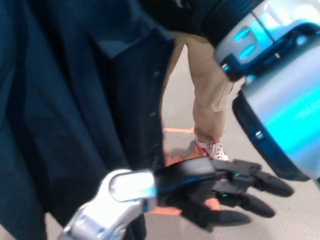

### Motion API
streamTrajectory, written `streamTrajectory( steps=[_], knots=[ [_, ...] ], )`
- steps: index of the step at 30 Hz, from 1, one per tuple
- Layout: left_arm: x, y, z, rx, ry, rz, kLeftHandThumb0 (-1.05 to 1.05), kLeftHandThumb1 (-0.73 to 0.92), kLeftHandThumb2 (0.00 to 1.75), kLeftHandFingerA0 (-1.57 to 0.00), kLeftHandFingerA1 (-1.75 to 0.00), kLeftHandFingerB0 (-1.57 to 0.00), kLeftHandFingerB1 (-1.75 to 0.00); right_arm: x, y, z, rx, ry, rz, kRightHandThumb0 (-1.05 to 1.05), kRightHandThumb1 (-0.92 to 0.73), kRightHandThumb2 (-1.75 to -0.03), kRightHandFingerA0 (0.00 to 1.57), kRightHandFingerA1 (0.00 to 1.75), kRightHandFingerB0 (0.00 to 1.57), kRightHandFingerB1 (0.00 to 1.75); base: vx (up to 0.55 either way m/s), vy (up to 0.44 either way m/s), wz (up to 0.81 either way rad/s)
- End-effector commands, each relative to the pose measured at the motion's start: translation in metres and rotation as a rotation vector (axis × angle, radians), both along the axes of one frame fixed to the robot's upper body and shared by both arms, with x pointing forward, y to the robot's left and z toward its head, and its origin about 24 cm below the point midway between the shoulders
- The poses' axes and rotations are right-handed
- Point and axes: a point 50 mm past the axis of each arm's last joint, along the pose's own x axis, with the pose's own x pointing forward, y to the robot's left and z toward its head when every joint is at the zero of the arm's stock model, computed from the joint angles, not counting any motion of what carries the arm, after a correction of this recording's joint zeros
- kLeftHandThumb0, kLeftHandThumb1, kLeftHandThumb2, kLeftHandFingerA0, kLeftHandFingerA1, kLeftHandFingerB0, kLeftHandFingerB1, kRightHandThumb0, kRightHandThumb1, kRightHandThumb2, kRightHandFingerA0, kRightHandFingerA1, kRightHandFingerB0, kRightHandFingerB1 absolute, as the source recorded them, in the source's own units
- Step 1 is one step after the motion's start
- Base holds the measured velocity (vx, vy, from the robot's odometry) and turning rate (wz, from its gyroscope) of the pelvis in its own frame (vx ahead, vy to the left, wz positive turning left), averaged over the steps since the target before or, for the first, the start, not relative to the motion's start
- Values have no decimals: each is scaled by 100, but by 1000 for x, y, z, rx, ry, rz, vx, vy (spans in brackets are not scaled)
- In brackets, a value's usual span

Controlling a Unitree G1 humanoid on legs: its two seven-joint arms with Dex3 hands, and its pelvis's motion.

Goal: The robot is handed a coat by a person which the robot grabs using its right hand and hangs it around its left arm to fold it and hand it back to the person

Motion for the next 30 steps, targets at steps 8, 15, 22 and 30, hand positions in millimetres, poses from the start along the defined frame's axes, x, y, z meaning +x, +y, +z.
streamTrajectory(
  steps=[8,15,22,30],
  knots=[
    [50,-32,0,59,53,300,-57,74,62,-31,-36,-26,-32,-57,19,12,36,-68,281,-31,-80,-67,97,141,86,83,0,0,0],
    [102,-2,11,123,-9,600,-65,60,93,-24,-49,-29,-48,-84,1,22,33,-70,394,-26,-77,-62,103,95,90,79,0,0,0],
    [134,54,19,67,54,805,-60,74,62,-17,-32,-16,-30,-96,-51,49,121,-33,304,-35,-87,-65,115,75,111,80,0,0,0],
    [148,129,24,76,52,1009,-62,73,62,-23,-32,-21,-30,-69,-146,71,269,99,270,-33,-80,-65,119,70,113,73,0,0,0]
  ],
)
